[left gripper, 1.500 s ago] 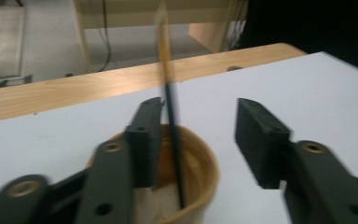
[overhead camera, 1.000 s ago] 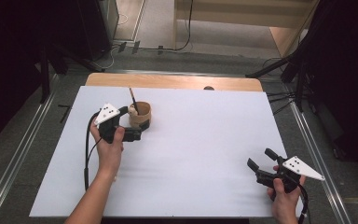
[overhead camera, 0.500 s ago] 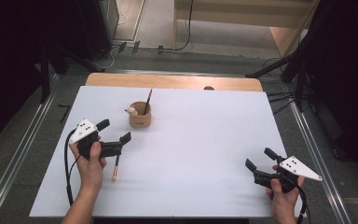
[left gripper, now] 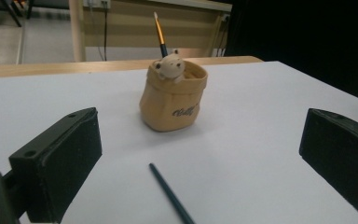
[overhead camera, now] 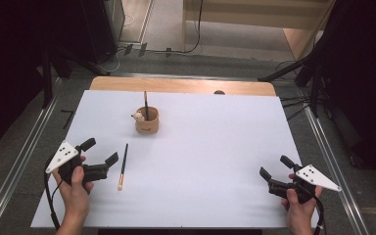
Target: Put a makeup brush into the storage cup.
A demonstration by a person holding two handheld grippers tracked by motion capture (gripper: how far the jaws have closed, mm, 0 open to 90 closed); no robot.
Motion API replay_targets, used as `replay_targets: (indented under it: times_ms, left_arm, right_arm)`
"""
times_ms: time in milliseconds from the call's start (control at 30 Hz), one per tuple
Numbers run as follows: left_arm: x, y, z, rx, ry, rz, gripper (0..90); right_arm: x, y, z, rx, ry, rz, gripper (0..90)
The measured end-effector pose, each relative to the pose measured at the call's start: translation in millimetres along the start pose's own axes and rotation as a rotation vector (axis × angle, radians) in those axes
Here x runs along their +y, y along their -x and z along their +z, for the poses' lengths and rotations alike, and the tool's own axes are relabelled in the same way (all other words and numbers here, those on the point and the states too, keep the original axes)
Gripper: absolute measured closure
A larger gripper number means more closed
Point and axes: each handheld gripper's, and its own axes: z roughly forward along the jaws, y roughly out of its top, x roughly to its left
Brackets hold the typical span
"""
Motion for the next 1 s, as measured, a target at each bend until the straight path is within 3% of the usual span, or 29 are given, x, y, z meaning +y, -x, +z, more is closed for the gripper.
replay_targets:
  times_ms: [533,733,1000]
  left_arm:
    - [-21.0,-10.0,-34.0,0.074,-0.027,0.056,0.0]
    - [-30.3,-14.5,-44.1,0.073,-0.04,0.041,0.0]
    - [-35.4,-20.0,-62.0,0.1,-0.042,0.041,0.0]
  right_arm:
    - [1.2,1.7,-12.7,-0.035,0.025,0.029,8.4]
    - [-0.1,-2.2,-14.0,-0.062,0.014,0.01,8.4]
    - [-1.3,-2.3,-17.3,-0.058,0.019,0.022,8.4]
